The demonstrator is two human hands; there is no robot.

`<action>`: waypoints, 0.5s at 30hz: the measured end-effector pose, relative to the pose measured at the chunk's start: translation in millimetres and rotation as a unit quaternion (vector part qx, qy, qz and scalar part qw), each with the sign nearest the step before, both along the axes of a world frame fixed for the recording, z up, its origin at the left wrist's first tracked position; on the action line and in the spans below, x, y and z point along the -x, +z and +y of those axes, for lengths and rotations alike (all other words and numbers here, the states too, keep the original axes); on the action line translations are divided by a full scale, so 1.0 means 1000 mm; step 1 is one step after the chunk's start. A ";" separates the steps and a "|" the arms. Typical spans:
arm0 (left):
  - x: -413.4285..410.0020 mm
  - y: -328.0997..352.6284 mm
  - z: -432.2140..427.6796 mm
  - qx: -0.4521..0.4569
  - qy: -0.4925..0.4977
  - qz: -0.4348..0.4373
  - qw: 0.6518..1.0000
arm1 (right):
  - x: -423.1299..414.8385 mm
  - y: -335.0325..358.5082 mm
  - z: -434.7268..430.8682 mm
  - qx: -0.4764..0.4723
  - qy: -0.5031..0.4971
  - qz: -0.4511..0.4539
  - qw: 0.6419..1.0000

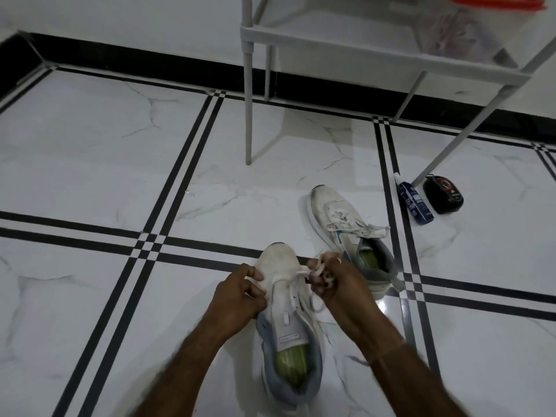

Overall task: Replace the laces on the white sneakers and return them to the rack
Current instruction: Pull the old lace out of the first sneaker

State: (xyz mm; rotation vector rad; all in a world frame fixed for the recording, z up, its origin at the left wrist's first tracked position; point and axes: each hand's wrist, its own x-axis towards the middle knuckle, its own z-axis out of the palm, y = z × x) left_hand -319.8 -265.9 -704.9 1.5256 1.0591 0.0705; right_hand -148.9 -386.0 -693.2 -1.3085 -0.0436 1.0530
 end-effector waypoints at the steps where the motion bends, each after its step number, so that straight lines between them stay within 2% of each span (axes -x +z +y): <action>1: 0.000 0.000 0.000 0.001 0.000 0.000 1.000 | -0.003 0.005 -0.002 0.014 0.025 -0.040 0.999; 3: -0.002 0.000 0.000 -0.005 -0.006 0.003 1.000 | -0.002 0.007 -0.001 0.084 0.128 -0.196 0.969; 4: -0.003 0.000 -0.001 -0.013 -0.015 0.006 1.000 | -0.001 0.007 0.003 0.104 0.169 -0.232 0.952; 6: -0.006 0.000 -0.003 -0.046 -0.037 0.017 0.998 | -0.003 0.016 0.018 0.097 0.216 -0.187 0.953; 8: -0.010 -0.003 -0.008 -0.090 -0.059 0.024 0.994 | -0.008 0.030 0.034 0.033 0.220 -0.070 0.972; 9: -0.011 -0.005 -0.011 -0.107 -0.060 0.022 0.992 | -0.012 0.035 0.041 0.029 0.229 -0.058 0.971; 10: -0.012 -0.006 -0.016 -0.116 -0.057 0.017 0.991 | -0.015 0.034 0.046 0.047 0.249 -0.108 0.961; 11: -0.012 -0.006 -0.020 -0.124 -0.052 0.019 0.991 | -0.016 0.030 0.048 0.083 0.271 -0.220 0.933; 13: -0.014 -0.008 -0.028 -0.141 -0.052 0.040 0.988 | -0.022 0.014 0.042 0.145 0.272 -0.469 0.828; 14: -0.015 -0.009 -0.032 -0.145 -0.051 0.052 0.987 | -0.026 0.003 0.035 0.144 0.261 -0.540 0.787; 15: -0.017 -0.009 -0.035 -0.146 -0.051 0.060 0.986 | -0.029 -0.008 0.025 0.140 0.263 -0.574 0.763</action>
